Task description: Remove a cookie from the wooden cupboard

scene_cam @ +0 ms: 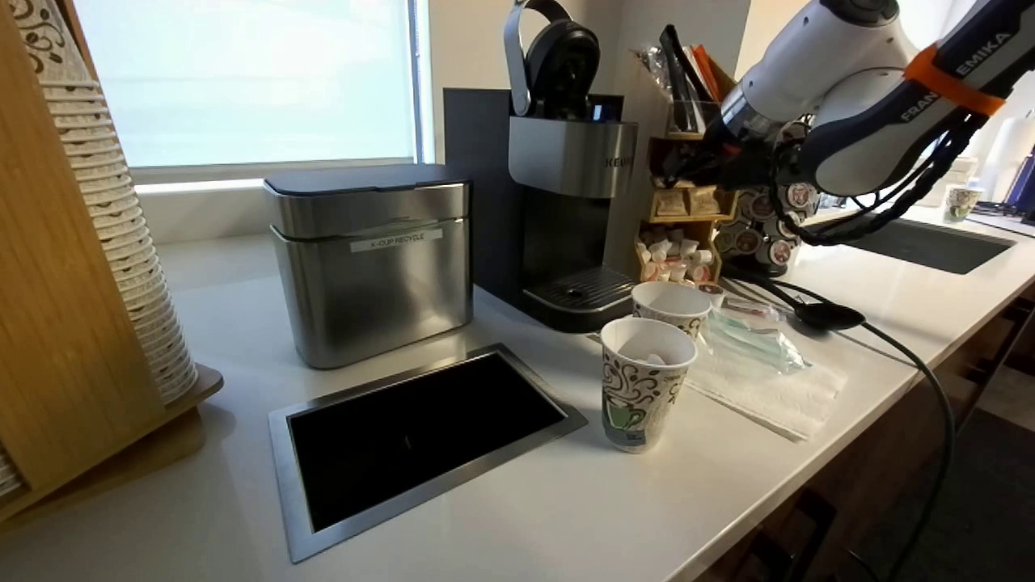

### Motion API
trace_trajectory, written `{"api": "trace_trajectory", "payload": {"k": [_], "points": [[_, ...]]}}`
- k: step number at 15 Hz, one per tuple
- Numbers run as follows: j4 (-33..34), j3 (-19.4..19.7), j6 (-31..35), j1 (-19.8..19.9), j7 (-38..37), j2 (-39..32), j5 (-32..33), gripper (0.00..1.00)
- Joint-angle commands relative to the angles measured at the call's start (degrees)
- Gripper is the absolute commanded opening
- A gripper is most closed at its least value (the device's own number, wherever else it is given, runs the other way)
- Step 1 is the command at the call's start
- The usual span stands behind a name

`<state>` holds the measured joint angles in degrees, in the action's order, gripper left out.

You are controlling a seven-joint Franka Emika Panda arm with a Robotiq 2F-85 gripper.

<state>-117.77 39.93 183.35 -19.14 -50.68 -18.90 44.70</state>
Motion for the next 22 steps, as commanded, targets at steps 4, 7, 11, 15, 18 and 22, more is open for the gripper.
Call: {"api": "trace_trajectory", "payload": {"k": [4,7,11,15,18,22], "points": [[-0.4,8.2,0.8,-6.6,-1.8,-2.4,2.9,0.4],[-0.9,10.6,0.7,-8.8,-1.6,-2.8,2.8,0.14],[-1.4,12.9,1.0,-11.1,-1.6,-3.4,2.3,0.0],[-2.5,13.6,0.3,-12.3,-2.5,-1.3,0.9,0.0],[-3.2,13.9,-0.7,-12.8,-3.8,0.3,0.7,0.0],[-3.9,14.9,-1.4,-13.7,-4.7,1.2,1.0,0.4]]}}
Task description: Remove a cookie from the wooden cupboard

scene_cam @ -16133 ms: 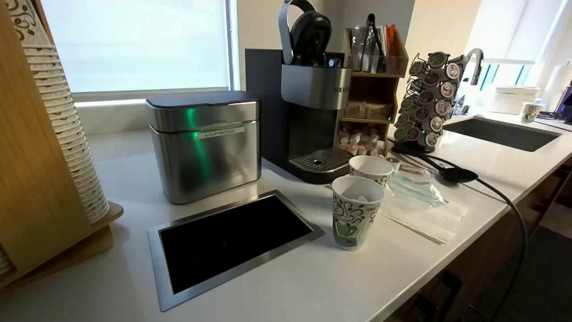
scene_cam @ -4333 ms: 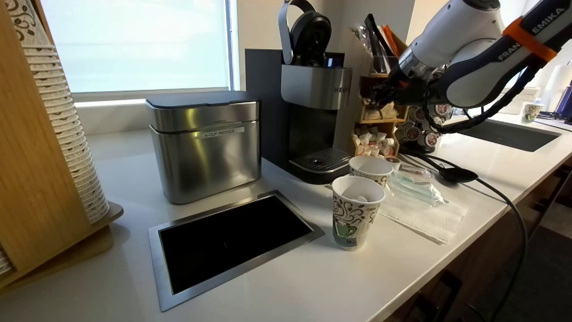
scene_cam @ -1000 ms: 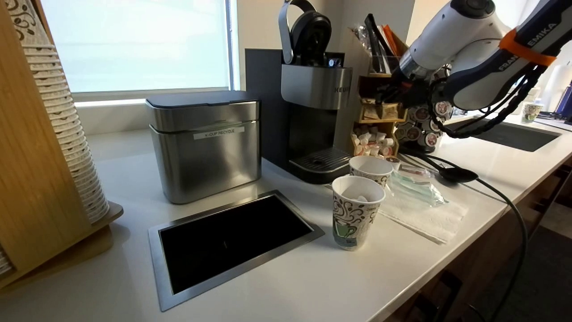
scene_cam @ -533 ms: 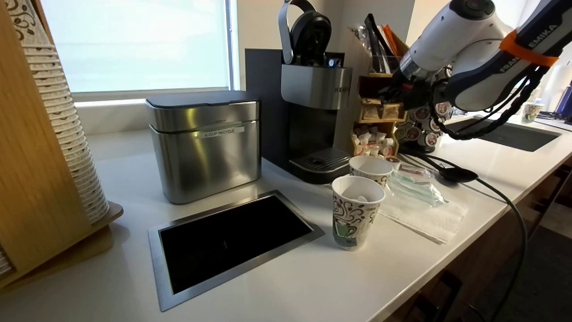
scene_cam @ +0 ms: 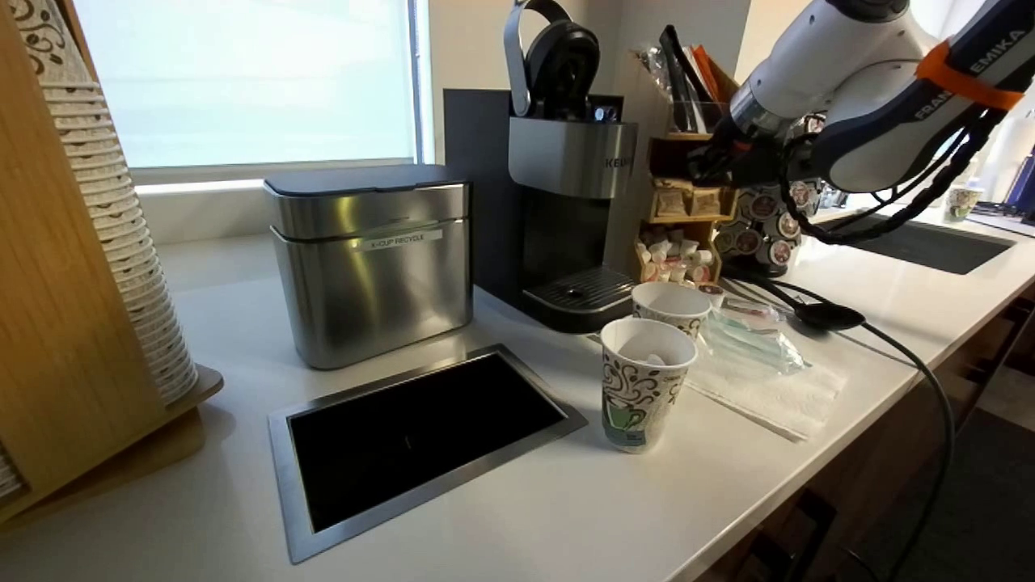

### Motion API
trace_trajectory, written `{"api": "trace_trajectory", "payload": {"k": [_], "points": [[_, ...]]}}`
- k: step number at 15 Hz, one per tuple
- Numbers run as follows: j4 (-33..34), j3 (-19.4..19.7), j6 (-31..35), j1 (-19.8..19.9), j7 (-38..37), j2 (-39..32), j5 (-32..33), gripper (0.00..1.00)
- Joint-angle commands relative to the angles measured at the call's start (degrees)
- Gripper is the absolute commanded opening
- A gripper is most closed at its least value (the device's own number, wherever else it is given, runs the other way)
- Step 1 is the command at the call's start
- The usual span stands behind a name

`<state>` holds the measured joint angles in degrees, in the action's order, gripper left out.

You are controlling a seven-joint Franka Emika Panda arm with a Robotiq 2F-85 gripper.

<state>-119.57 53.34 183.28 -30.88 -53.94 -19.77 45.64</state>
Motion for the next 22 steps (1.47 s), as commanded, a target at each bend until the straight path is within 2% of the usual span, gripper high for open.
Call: {"api": "trace_trajectory", "payload": {"k": [1,5,6,9,12,13,16,19,22], "points": [[-2.3,2.0,-1.6,-2.4,-1.6,2.3,0.2,0.47],[-3.2,4.5,-2.5,-5.3,-2.7,3.7,0.8,0.78],[-3.2,5.4,-2.5,-6.3,-3.1,3.8,1.0,0.83],[-3.4,8.6,-3.0,-10.1,-3.7,3.9,1.7,0.9],[-4.0,11.8,-4.3,-13.7,-3.9,3.2,2.1,0.84],[-4.3,12.4,-4.8,-14.6,-3.8,3.0,2.0,0.8],[-5.2,15.2,-5.7,-17.8,-4.3,1.9,2.0,0.79],[-5.3,16.6,-4.8,-19.0,-5.1,-0.1,0.9,0.77],[-4.8,17.4,-4.0,-19.4,-6.5,-2.1,0.2,0.81]]}}
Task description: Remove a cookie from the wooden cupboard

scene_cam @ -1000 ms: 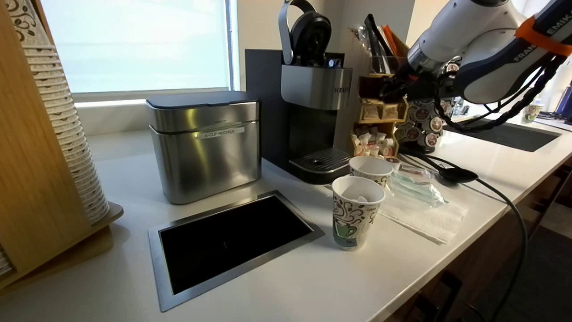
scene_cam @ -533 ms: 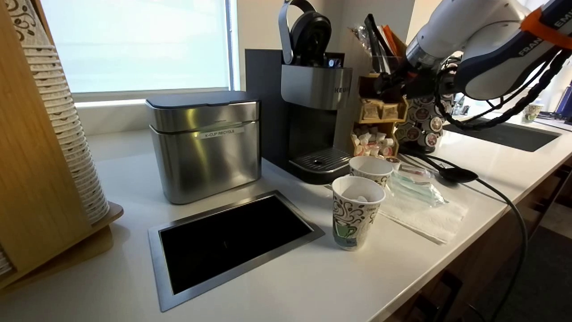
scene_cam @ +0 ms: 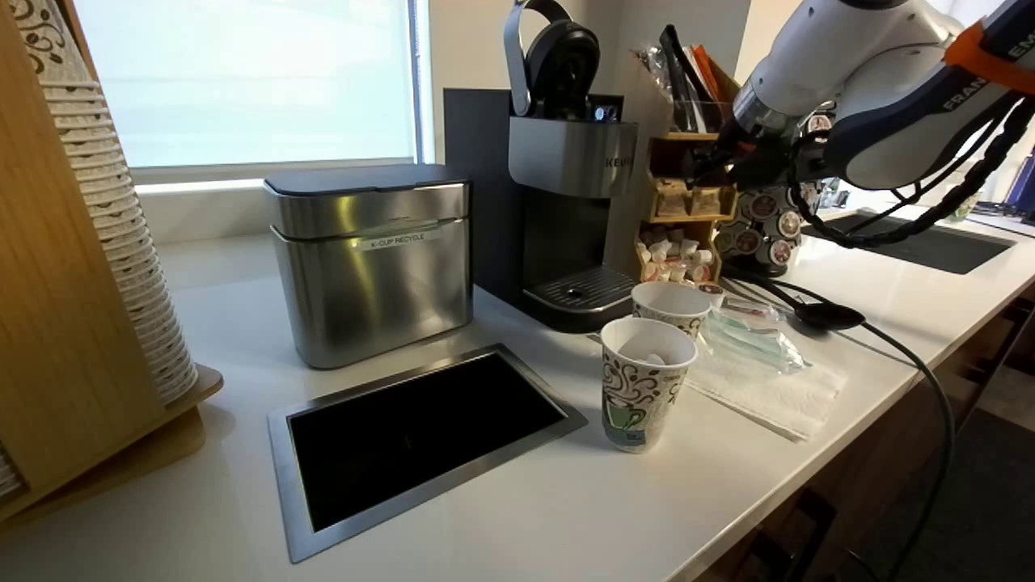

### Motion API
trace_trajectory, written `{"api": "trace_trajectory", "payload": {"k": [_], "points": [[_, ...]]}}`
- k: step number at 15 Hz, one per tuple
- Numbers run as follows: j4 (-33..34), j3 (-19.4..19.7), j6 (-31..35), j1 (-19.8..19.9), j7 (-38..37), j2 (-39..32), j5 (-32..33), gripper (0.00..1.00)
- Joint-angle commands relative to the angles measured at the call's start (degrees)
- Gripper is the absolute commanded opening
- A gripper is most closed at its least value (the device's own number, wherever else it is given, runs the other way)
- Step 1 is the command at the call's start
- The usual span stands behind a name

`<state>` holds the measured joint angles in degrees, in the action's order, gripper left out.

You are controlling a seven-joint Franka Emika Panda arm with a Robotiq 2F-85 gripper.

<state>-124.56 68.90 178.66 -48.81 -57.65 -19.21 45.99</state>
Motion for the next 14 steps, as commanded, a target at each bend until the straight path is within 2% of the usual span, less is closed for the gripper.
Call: {"api": "trace_trajectory", "payload": {"k": [1,8,9,10,11,13,14], "points": [[0.2,1.8,0.8,-1.5,-3.1,-3.1,-0.3,0.83],[2.5,2.0,4.8,-0.7,-6.8,-7.5,-0.8,0.79],[2.8,2.2,5.7,-0.8,-7.3,-8.0,-0.9,0.81],[3.0,2.2,6.3,-0.6,-7.5,-8.4,-1.0,0.8],[3.3,2.4,6.8,-0.6,-7.7,-9.2,-1.0,0.85],[3.4,2.7,7.3,-0.4,-8.0,-10.6,-0.9,0.88],[3.3,2.9,7.2,-0.3,-8.0,-11.1,-0.8,0.84]]}}
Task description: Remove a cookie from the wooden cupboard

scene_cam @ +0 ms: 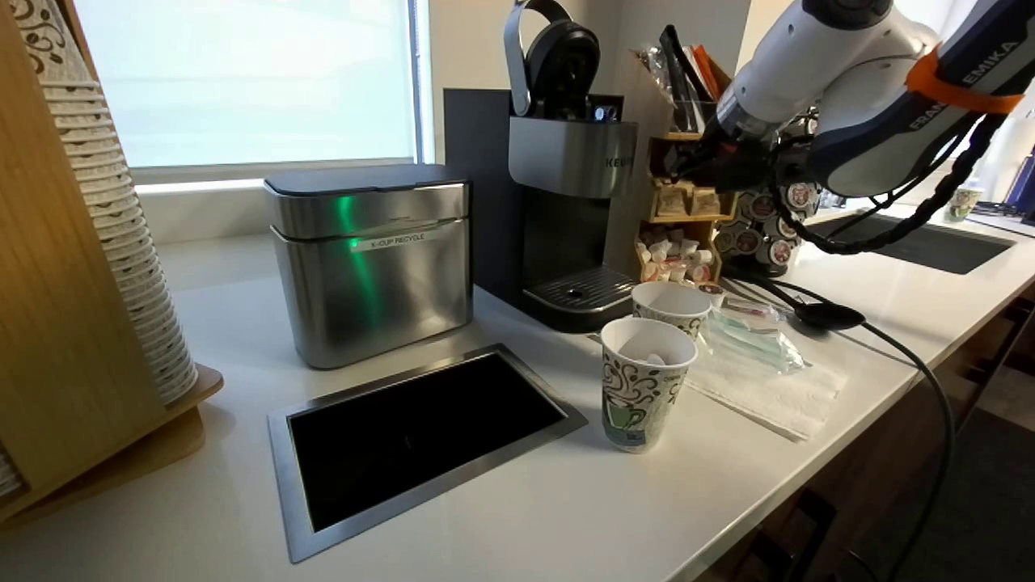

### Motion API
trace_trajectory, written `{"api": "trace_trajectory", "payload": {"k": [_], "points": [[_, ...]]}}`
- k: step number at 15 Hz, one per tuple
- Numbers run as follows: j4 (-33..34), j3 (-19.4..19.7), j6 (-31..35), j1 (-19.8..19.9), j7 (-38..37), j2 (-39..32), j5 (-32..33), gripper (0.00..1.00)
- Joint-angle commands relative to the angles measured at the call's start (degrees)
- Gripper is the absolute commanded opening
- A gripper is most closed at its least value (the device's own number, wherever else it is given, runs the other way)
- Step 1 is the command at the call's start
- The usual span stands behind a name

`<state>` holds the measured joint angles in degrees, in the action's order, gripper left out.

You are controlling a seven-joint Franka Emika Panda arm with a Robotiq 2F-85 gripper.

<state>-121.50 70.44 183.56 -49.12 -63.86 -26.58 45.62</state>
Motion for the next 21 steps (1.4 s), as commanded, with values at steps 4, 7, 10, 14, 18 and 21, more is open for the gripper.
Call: {"api": "trace_trajectory", "payload": {"k": [4,7,10,14,18,21], "points": [[0.0,1.9,2.3,0.0,-2.0,-5.8,-0.4,0.72],[0.1,2.3,2.9,0.0,-2.3,-7.0,-0.6,0.57],[0.3,2.5,3.7,0.2,-2.3,-8.0,-0.7,0.37],[0.3,2.9,4.1,0.2,-2.5,-9.0,-0.8,0.1],[0.7,3.1,3.8,0.0,-2.9,-9.3,-1.0,0.0],[-0.5,4.1,4.4,-1.5,3.0,-9.5,-10.2,0.0]]}}
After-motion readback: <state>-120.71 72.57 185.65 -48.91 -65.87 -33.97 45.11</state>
